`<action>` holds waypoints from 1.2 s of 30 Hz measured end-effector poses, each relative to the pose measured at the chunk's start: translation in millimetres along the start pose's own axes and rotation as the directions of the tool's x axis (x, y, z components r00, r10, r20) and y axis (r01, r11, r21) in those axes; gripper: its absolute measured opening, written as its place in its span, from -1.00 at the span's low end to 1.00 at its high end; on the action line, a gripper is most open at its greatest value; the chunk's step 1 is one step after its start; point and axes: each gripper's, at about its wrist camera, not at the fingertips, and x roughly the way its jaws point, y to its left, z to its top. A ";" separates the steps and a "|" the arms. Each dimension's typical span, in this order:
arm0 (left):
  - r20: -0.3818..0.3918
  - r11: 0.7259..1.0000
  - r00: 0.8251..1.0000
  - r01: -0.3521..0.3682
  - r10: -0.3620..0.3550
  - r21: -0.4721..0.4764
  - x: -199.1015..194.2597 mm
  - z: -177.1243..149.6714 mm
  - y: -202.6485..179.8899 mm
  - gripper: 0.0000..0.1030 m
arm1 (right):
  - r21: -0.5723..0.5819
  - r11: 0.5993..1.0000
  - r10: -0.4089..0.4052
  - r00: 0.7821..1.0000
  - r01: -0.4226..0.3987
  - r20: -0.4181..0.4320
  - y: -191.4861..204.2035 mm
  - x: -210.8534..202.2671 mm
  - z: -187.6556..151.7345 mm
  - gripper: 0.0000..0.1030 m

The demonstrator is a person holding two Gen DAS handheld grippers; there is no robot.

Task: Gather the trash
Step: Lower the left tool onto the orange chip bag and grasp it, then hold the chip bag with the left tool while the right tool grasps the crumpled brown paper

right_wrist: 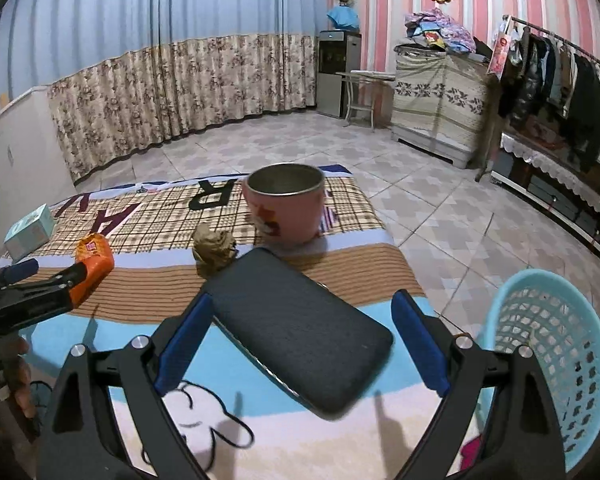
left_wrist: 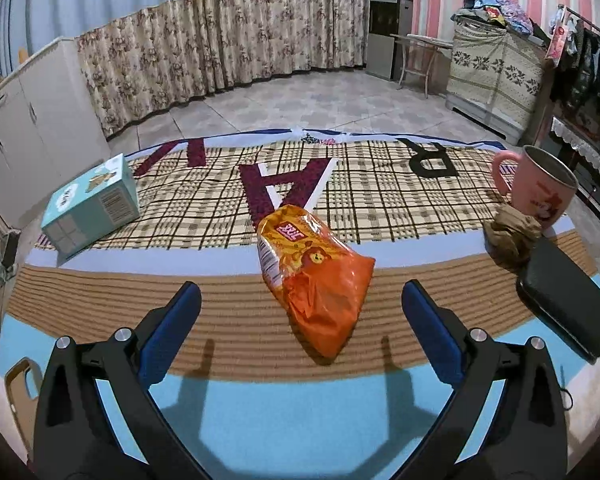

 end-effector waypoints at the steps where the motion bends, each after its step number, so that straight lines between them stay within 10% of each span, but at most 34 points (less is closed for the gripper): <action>1: 0.000 1.000 1.000 -0.003 0.003 0.003 1.9 1.6 -0.8 0.85 | -0.003 1.000 0.004 1.000 -0.004 -0.006 3.5 4.8 2.5 0.73; 19: -0.052 0.997 0.996 0.071 -0.069 0.036 24.3 2.2 0.3 -0.45 | -0.035 0.999 0.015 0.999 -0.017 -0.042 67.2 73.8 25.6 0.72; 28: -0.006 0.996 0.999 0.048 -0.048 0.078 11.5 0.6 -2.1 -0.63 | 0.012 1.000 0.024 0.997 -0.023 -0.071 64.0 90.2 26.1 0.70; 36: -0.009 0.997 0.999 0.053 -0.053 0.047 14.1 0.3 4.9 -0.64 | -0.019 0.998 0.062 0.994 -0.064 -0.088 72.8 95.6 27.0 -0.02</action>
